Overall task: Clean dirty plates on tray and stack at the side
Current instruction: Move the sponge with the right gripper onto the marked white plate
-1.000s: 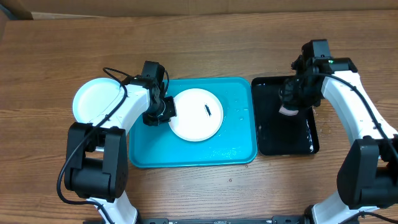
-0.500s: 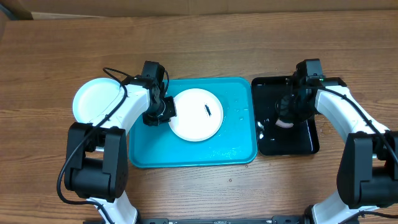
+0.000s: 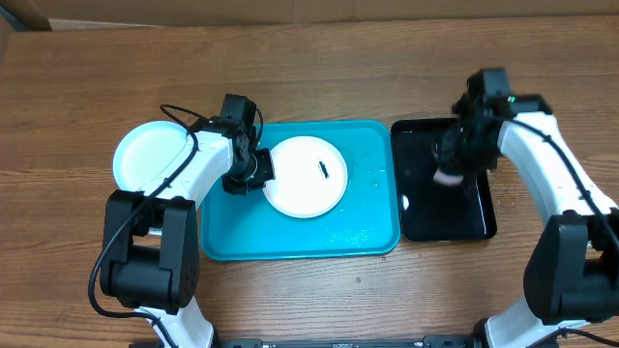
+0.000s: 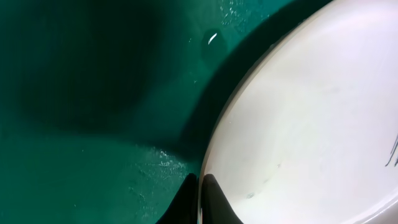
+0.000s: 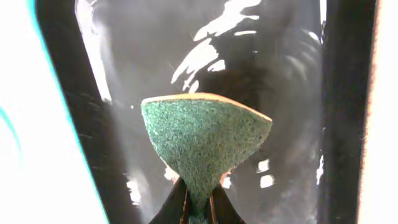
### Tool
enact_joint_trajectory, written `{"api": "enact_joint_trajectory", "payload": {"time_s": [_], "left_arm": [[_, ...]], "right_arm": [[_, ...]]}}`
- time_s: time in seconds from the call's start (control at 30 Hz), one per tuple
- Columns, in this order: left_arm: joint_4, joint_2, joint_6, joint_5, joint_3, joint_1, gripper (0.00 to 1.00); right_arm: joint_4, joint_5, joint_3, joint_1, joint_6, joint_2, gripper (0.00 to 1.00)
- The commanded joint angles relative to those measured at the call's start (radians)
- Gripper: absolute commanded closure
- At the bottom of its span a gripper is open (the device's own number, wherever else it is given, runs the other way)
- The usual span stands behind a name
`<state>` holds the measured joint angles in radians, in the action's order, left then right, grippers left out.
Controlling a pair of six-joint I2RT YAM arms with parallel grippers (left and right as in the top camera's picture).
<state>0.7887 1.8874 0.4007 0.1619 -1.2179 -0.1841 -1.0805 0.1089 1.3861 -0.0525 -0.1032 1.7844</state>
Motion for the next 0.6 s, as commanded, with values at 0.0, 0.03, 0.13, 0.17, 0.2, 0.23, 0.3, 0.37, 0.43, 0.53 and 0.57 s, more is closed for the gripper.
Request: {"api": "enact_joint_trajectory", "payload": {"time_s": [0.0, 0.03, 0.13, 0.17, 0.2, 0.23, 0.3, 0.37, 0.43, 0.53, 0.57], "left_arm": [[-0.009, 0.011, 0.004, 0.004, 0.007, -0.014, 0.96], [-0.01, 0.011, 0.004, 0.004, 0.007, -0.014, 0.96], [-0.009, 0.011, 0.007, 0.004, 0.007, -0.019, 0.96], [-0.009, 0.011, 0.007, 0.004, 0.007, -0.019, 0.96], [-0.008, 0.011, 0.007, 0.005, 0.007, -0.019, 0.96], [-0.008, 0.011, 0.007, 0.004, 0.007, -0.019, 0.96], [-0.009, 0.011, 0.007, 0.004, 0.007, -0.02, 0.96], [-0.009, 0.011, 0.007, 0.004, 0.007, -0.02, 0.96], [-0.008, 0.011, 0.007, 0.004, 0.007, -0.02, 0.96], [-0.004, 0.011, 0.007, 0.004, 0.007, -0.02, 0.96], [-0.004, 0.011, 0.006, 0.004, 0.007, -0.02, 0.96]], "right_arm": [[-0.042, 0.042, 0.131, -0.05, 0.006, -0.042, 0.96], [-0.05, 0.073, 0.162, -0.072, 0.006, -0.042, 0.96], [-0.022, 0.167, 0.208, -0.146, 0.006, -0.042, 0.96], [0.004, 0.195, 0.209, -0.174, 0.005, -0.042, 0.96], [0.031, 0.218, 0.208, -0.204, 0.002, -0.042, 0.96], [0.061, 0.231, 0.207, -0.243, -0.003, -0.04, 0.96], [0.11, 0.224, 0.203, -0.314, -0.006, -0.035, 0.96], [0.153, 0.183, 0.203, -0.398, -0.006, -0.02, 0.96], [0.173, 0.121, 0.203, -0.462, -0.006, 0.0, 0.96], [0.192, -0.048, 0.2, -0.557, -0.006, 0.047, 0.96], [0.2, -0.108, 0.198, -0.584, -0.014, 0.066, 0.96]]}}
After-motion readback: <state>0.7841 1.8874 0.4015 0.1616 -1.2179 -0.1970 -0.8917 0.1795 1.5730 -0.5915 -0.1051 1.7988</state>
